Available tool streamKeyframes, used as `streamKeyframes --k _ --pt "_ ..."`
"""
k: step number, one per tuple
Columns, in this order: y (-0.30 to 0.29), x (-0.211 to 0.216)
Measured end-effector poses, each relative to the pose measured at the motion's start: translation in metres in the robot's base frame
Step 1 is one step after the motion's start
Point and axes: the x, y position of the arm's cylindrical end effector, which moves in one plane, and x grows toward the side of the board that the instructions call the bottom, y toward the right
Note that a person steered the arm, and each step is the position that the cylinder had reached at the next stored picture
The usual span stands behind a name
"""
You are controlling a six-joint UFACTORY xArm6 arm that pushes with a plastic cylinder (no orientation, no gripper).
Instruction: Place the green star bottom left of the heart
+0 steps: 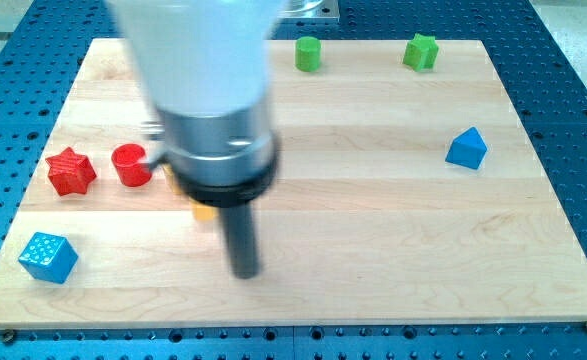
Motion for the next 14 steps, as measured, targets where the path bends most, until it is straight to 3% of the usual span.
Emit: streamKeyframes --k 1,3,5,6,7,8,9,10,12,13,14 --pt "0.088 -0.029" --pt "0.135 -0.164" --pt "0.256 -0.279" --pt "0.295 -0.282" --pt "0.299 -0.325" --pt "0.273 -0.353" --pt "0.224 -0.353" --pt "0.118 -0.348" --pt "-0.036 -0.275" --pt "-0.062 -0.249" --pt "0.008 -0.276"
